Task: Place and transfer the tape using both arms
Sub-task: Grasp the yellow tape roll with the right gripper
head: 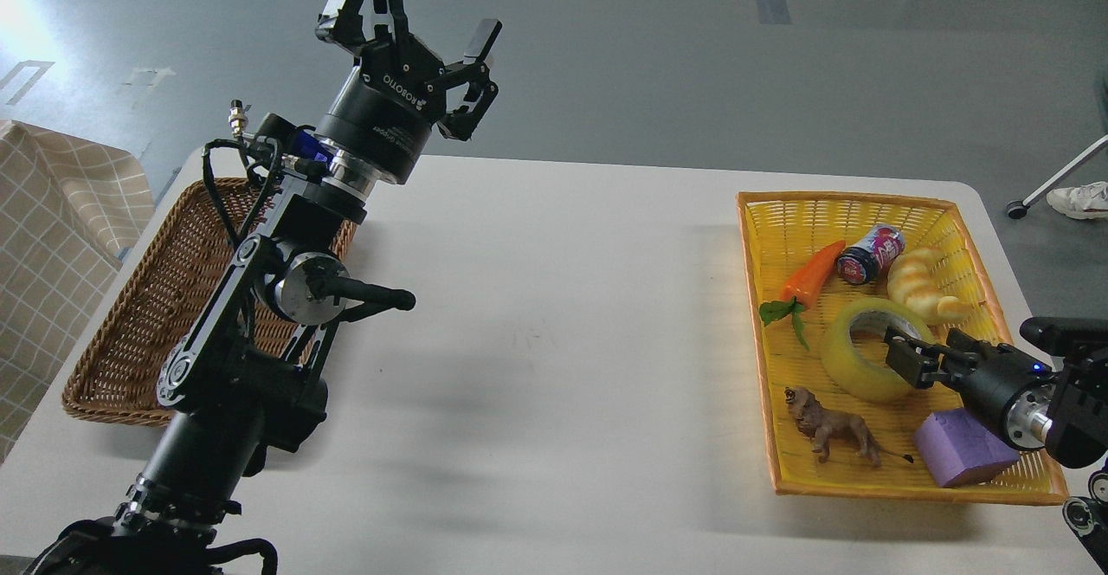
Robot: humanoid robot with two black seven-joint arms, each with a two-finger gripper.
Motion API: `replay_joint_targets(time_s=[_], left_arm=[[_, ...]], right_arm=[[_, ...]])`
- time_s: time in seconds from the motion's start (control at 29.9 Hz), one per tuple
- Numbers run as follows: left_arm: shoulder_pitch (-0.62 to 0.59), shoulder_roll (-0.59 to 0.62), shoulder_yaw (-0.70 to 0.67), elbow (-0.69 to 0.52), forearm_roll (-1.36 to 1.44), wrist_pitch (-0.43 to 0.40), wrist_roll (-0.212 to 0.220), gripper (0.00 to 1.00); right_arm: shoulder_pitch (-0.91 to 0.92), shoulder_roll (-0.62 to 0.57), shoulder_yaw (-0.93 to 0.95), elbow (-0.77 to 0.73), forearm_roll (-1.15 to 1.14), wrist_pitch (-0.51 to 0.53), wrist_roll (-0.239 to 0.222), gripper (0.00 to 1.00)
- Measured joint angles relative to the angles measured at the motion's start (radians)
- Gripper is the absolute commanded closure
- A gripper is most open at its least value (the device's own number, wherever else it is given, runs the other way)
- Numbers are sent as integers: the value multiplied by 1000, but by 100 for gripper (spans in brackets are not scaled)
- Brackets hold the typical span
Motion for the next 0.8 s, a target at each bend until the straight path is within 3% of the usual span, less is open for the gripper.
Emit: replay_joint_targets(time_s=[0.07,0.2,0.3,0.8], left_arm=[[2,2,-2,0,0,1,0,2],[4,3,-10,0,0,1,0,2],[5,3,-12,0,0,1,-1,2],[-2,0,-9,8,3,28,0,2]], right_arm=[[-1,0,0,1,0,6,1,37],[0,0,0,4,0,25,1,61],[2,0,0,5,0,46,1,71],[20,1,11,43,0,171,9,75]])
